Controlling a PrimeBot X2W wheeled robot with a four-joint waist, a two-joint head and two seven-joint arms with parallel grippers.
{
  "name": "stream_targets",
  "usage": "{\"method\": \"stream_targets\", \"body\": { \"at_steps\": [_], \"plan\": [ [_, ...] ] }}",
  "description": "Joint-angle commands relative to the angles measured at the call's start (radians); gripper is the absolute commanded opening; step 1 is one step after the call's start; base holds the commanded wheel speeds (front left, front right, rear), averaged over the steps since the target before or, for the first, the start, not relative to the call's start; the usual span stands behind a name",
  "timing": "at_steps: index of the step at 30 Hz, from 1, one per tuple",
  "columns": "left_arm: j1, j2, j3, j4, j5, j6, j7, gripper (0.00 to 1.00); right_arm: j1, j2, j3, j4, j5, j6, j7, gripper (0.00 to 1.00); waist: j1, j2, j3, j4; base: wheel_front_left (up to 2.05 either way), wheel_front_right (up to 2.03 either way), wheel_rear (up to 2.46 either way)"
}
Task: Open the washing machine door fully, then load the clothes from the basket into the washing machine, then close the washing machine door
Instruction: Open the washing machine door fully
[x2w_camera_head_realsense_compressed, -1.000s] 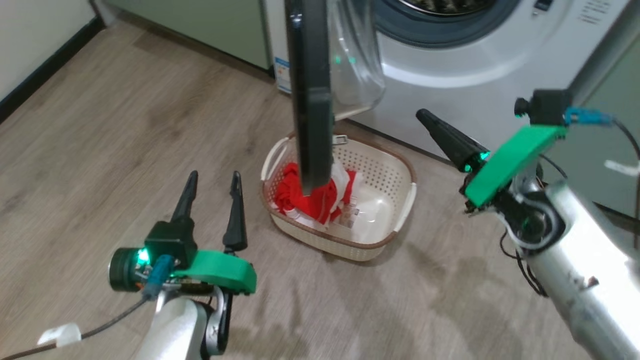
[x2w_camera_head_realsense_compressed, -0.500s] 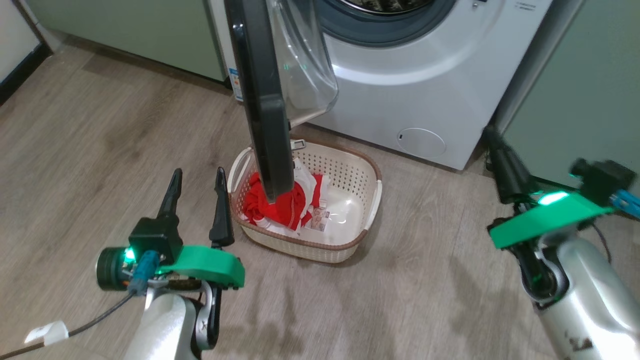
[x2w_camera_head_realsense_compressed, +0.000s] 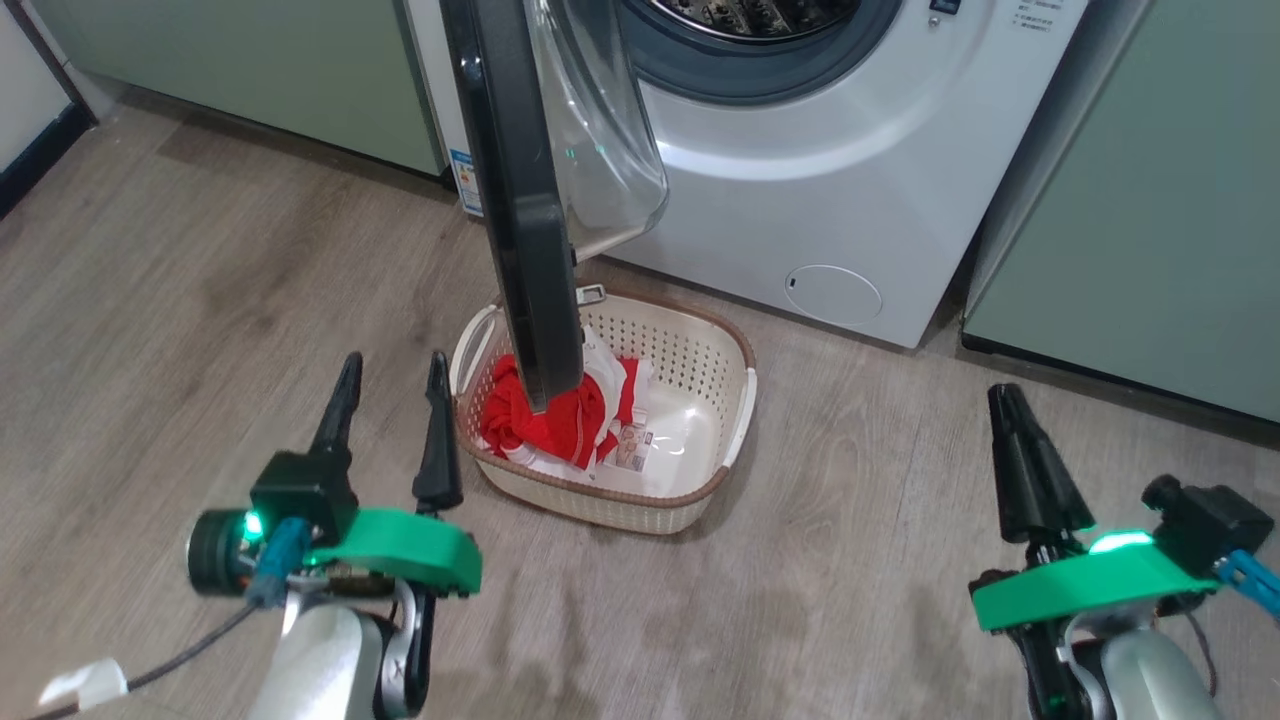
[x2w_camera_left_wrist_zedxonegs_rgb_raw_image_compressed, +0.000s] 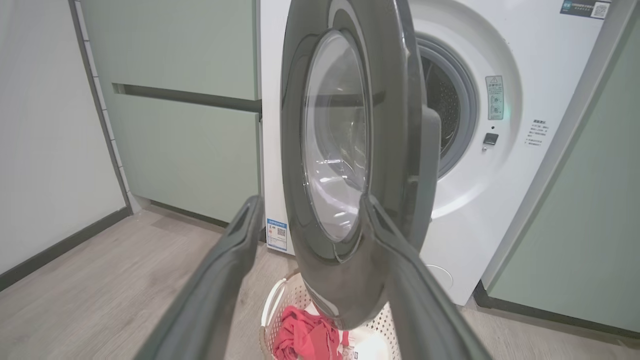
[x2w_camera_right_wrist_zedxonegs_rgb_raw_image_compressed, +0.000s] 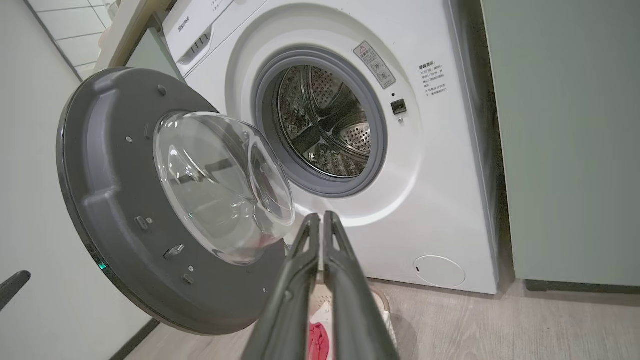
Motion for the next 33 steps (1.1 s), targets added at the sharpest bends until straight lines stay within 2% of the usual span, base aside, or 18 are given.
{"method": "stream_targets", "body": {
  "at_steps": [1,16,33],
  "plan": [
    [-0.009,0.009,0.026,-0.028,0.007,-0.003,-0.005,1.00,-0.015,0.005,0.013,-0.045,-0.038,0.001,-0.006,1.00,0.0001,0.0000,-0.001,0.000,0.00,0.00,0.00],
    [-0.003,0.009,0.017,0.023,0.001,-0.017,-0.005,1.00,-0.018,0.013,0.004,-0.041,-0.089,0.001,-0.006,1.00,0.0001,0.0000,-0.009,0.001,0.00,0.00,0.00],
    [0.003,0.009,0.012,0.043,0.006,-0.015,-0.005,1.00,-0.008,0.014,0.007,-0.034,-0.089,0.001,-0.006,1.00,0.0001,0.0000,-0.030,0.004,0.00,0.00,0.00]
  ]
}}
